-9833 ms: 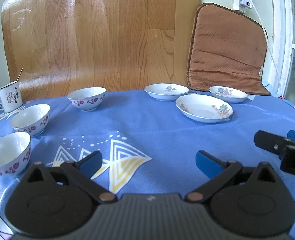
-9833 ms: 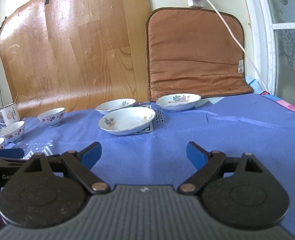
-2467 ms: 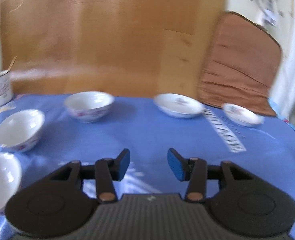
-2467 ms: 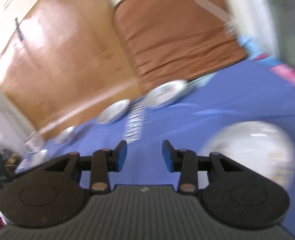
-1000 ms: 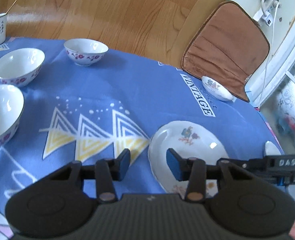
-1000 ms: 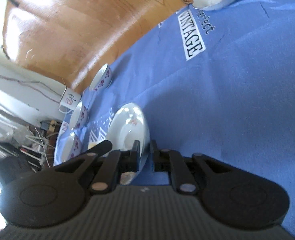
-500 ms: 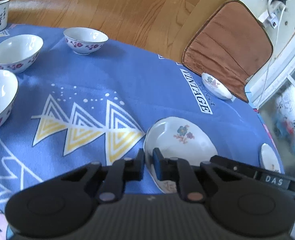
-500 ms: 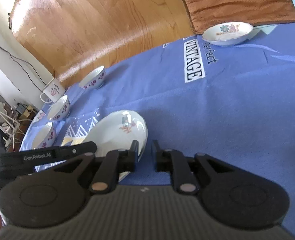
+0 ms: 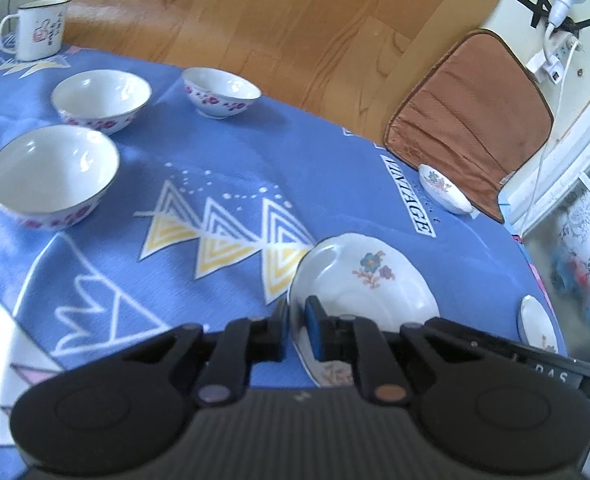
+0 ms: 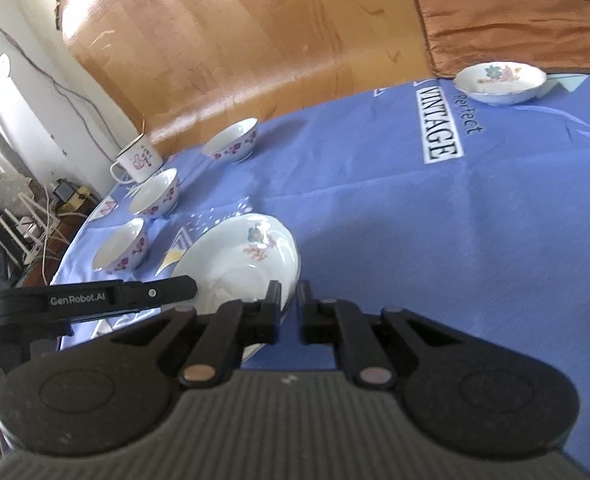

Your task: Organize plates and bowls

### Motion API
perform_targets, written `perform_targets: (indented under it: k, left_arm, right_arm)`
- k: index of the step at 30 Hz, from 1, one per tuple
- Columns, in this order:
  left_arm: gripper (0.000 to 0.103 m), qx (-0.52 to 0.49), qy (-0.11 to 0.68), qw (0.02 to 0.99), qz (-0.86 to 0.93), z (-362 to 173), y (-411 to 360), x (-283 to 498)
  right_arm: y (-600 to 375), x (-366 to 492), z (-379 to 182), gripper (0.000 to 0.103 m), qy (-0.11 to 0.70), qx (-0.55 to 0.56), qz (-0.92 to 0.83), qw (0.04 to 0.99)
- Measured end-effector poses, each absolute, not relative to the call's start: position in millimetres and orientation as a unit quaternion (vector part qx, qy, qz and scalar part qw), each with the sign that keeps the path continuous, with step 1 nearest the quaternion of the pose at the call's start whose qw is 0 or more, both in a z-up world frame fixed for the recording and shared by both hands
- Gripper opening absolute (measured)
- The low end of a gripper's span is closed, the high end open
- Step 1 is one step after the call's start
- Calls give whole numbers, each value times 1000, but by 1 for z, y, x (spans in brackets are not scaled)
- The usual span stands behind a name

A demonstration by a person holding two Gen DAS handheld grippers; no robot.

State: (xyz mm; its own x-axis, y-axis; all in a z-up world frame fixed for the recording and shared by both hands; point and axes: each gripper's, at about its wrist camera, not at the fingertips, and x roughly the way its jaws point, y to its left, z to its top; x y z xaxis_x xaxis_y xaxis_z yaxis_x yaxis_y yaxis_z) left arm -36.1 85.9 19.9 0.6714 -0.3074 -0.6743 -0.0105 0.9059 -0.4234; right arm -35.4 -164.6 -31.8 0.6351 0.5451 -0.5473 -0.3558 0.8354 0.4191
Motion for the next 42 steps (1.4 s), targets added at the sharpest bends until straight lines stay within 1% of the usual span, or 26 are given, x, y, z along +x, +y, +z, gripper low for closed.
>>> perform_targets:
  k: [6, 23, 25, 26, 28, 33, 35, 36, 39, 42]
  left_arm:
    - [11, -210, 398, 889, -80, 16, 91, -45]
    - [12, -195, 407, 889, -77, 8, 83, -46]
    - [12, -193, 407, 889, -77, 8, 83, -46]
    - [13, -193, 407, 890, -76, 8, 83, -47]
    - [20, -192, 405, 891, -77, 9, 82, -47]
    - [25, -185, 405, 892, -77, 9, 80, -49]
    - [22, -179, 404, 894, -76, 9, 77, -49]
    - [16, -175, 404, 894, -78, 9, 75, -49]
    - [13, -170, 406, 895, -72, 14, 69, -47]
    - [13, -174, 402, 895, -90, 22, 61, -43]
  right_arm:
    - [-158, -43, -31, 10, 344, 126, 264, 892]
    - [-161, -46, -41, 10, 353, 129, 261, 889]
    - [-161, -46, -41, 14, 353, 129, 264, 888]
    - [-161, -46, -41, 14, 353, 129, 264, 888]
    - [-161, -47, -42, 14, 351, 129, 264, 889]
    - [-164, -46, -44, 14, 354, 135, 260, 888]
    - [-164, -46, -44, 14, 352, 136, 259, 889]
    - [-163, -46, -45, 14, 353, 134, 262, 888]
    - [-160, -48, -44, 13, 351, 121, 260, 891]
    - [-168, -52, -36, 12, 330, 119, 251, 902]
